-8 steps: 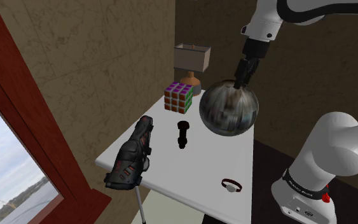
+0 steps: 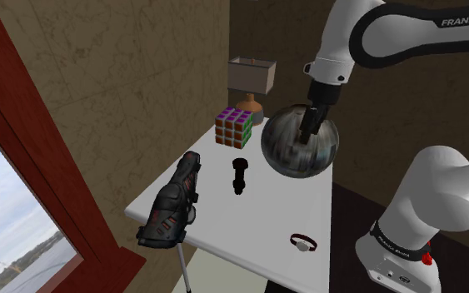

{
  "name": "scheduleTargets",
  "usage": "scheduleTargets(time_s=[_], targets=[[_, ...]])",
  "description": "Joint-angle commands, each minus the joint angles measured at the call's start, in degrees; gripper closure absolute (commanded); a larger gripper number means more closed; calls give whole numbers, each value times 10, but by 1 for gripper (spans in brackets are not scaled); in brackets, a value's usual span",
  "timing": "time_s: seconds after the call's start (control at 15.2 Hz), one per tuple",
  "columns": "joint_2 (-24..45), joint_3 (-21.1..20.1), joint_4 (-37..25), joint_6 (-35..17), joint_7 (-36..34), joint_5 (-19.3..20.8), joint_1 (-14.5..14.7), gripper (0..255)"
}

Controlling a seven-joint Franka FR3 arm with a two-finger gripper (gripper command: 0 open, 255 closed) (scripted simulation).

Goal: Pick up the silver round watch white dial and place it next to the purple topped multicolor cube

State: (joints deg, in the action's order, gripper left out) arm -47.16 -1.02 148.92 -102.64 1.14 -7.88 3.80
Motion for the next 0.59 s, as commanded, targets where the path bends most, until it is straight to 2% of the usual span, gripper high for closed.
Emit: scheduleTargets(time_s=[0.0, 0.53], targets=[[1, -11, 31, -24, -1, -11, 12, 0], [34, -62, 131, -126, -7, -70, 73, 0]])
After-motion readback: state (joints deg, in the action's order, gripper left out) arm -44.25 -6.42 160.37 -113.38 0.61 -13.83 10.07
